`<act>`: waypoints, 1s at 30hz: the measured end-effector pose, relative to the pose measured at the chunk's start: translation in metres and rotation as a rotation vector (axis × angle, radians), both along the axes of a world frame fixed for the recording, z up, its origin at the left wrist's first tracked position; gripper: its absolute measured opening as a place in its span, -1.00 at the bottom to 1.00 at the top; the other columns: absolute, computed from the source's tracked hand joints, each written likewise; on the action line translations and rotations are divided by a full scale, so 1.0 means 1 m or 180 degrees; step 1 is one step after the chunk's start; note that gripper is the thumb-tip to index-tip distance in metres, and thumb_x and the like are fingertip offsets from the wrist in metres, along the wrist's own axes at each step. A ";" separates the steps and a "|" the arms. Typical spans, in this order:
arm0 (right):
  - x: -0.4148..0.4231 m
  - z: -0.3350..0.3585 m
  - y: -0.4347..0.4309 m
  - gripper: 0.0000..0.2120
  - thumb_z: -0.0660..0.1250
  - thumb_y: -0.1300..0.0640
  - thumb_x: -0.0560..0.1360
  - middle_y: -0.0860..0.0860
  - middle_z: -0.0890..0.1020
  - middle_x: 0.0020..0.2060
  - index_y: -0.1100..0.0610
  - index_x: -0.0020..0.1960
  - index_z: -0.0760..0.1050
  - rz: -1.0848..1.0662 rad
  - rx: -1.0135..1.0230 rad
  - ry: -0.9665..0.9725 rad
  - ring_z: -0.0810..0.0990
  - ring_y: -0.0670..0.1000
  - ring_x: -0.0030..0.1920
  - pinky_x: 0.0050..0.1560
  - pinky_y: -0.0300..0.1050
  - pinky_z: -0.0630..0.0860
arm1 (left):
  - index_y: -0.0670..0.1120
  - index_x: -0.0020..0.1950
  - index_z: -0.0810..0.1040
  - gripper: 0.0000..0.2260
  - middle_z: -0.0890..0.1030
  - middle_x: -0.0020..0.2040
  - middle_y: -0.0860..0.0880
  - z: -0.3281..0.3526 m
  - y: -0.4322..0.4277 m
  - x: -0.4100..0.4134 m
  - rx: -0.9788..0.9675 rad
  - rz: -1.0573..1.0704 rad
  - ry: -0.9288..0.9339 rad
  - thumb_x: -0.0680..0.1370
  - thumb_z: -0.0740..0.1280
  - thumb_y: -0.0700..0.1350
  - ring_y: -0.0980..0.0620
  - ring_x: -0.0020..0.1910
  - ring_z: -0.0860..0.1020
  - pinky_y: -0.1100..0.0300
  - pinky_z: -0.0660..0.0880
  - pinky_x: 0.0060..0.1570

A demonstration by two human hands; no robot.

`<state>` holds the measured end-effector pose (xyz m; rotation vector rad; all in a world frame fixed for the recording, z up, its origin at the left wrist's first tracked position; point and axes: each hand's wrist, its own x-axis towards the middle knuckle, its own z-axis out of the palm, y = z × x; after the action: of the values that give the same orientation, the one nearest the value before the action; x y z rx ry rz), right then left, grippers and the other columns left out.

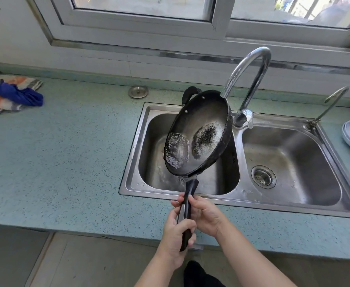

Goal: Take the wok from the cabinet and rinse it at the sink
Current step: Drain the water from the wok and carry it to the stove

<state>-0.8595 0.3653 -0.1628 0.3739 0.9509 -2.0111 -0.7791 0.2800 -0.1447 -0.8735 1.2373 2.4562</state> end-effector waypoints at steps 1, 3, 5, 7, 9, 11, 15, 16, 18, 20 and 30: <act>0.000 0.004 -0.002 -0.89 0.26 0.24 0.49 0.05 0.65 -0.33 0.25 -0.01 0.44 0.0007 0.0116 0.0056 0.70 0.05 -0.15 -0.11 -0.06 0.65 | -0.15 0.05 0.40 -0.61 0.41 -0.51 -0.03 0.000 -0.001 0.001 0.0063 -0.0008 -0.0007 0.24 0.28 -0.33 0.09 -0.67 0.26 0.36 0.19 -0.69; -0.001 0.008 -0.005 -0.88 0.11 0.29 0.57 0.06 0.61 -0.32 0.24 -0.06 0.42 0.0056 0.0283 0.0153 0.70 0.04 -0.16 -0.08 -0.05 0.63 | -0.10 0.05 0.44 -0.65 0.42 -0.50 -0.03 -0.001 -0.004 0.003 0.0135 -0.0070 -0.0024 0.30 0.31 -0.31 0.09 -0.65 0.31 0.37 0.24 -0.65; 0.000 0.010 -0.008 -0.85 0.10 0.29 0.57 0.10 0.58 -0.25 0.24 -0.10 0.42 0.0122 0.0416 0.0229 0.70 0.02 -0.19 -0.14 -0.07 0.64 | -0.04 0.05 0.48 -0.74 0.46 -0.49 -0.02 -0.004 -0.008 0.004 0.0156 -0.0117 -0.0067 0.44 0.31 -0.33 0.09 -0.59 0.41 0.33 0.36 -0.55; 0.002 0.010 -0.010 -0.84 0.10 0.30 0.58 0.12 0.61 -0.28 0.23 -0.13 0.41 0.0126 0.0514 0.0218 0.70 0.00 -0.26 -0.25 -0.11 0.63 | -0.02 0.05 0.51 -0.77 0.53 -0.46 -0.02 -0.007 -0.013 0.004 0.0165 -0.0160 -0.0155 0.51 0.26 -0.31 0.09 -0.49 0.52 0.25 0.43 -0.40; 0.003 0.010 -0.011 -0.82 0.10 0.30 0.58 0.06 0.66 -0.40 0.23 -0.16 0.40 0.0166 0.0662 0.0258 0.69 0.00 -0.28 -0.14 -0.04 0.56 | -0.02 0.07 0.53 -0.77 0.58 -0.39 0.00 -0.006 -0.017 0.004 0.0070 -0.0277 -0.0197 0.52 0.25 -0.30 0.09 -0.41 0.54 0.27 0.42 -0.41; 0.005 0.010 -0.013 -0.82 0.11 0.30 0.58 0.03 0.67 -0.45 0.23 -0.18 0.40 0.0206 0.0800 0.0334 0.65 0.06 -0.26 -0.03 0.03 0.51 | -0.05 0.05 0.54 -0.79 0.55 -0.38 -0.02 -0.001 -0.019 0.003 -0.0141 -0.0373 -0.0238 0.52 0.24 -0.31 0.06 -0.41 0.50 0.32 0.37 -0.56; 0.006 0.017 -0.019 -0.84 0.13 0.32 0.57 0.12 0.63 -0.37 0.25 -0.18 0.40 0.0145 0.0891 0.0346 0.60 0.10 -0.22 -0.17 -0.05 0.61 | -0.04 0.02 0.54 -0.81 0.44 -0.50 -0.05 0.003 -0.011 -0.003 -0.1092 -0.0395 -0.0314 0.48 0.28 -0.27 0.09 -0.62 0.39 0.38 0.24 -0.66; 0.005 0.017 -0.019 -0.85 0.14 0.33 0.57 0.14 0.60 -0.31 0.26 -0.17 0.40 0.0111 0.0883 0.0334 0.61 0.08 -0.22 -0.26 -0.11 0.63 | -0.02 0.04 0.54 -0.78 0.44 -0.50 -0.04 0.003 -0.009 -0.004 -0.1266 -0.0351 -0.0305 0.46 0.30 -0.26 0.09 -0.64 0.36 0.38 0.22 -0.67; 0.006 0.018 -0.019 -0.86 0.14 0.32 0.57 0.17 0.58 -0.24 0.26 -0.15 0.40 0.0134 0.0975 0.0350 0.63 0.05 -0.26 -0.33 -0.18 0.61 | 0.01 0.08 0.54 -0.71 0.44 -0.48 -0.05 0.002 -0.005 -0.005 -0.1349 -0.0219 -0.0301 0.45 0.28 -0.30 0.08 -0.64 0.34 0.37 0.21 -0.68; 0.006 0.016 -0.016 -0.88 0.15 0.31 0.57 0.19 0.59 -0.22 0.26 -0.13 0.40 0.0176 0.1109 0.0374 0.64 0.03 -0.30 -0.35 -0.20 0.60 | 0.05 0.05 0.52 -0.69 0.45 -0.47 -0.04 0.002 -0.002 -0.004 -0.1263 -0.0124 -0.0341 0.45 0.26 -0.33 0.07 -0.62 0.35 0.37 0.21 -0.69; 0.003 0.021 -0.005 -0.95 0.26 0.29 0.52 0.14 0.62 -0.28 0.29 -0.05 0.43 0.0298 0.1311 0.0548 0.65 0.00 -0.34 -0.34 -0.22 0.59 | -0.02 -0.07 0.52 -0.82 0.41 -0.57 0.08 -0.001 0.005 -0.002 -0.0635 -0.0244 -0.0453 0.48 0.22 -0.28 0.15 -0.66 0.34 0.42 0.14 -0.66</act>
<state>-0.8563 0.3603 -0.1417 0.3731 1.4703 -1.7773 -0.7815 0.2848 -0.1453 -1.0121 1.4527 2.1976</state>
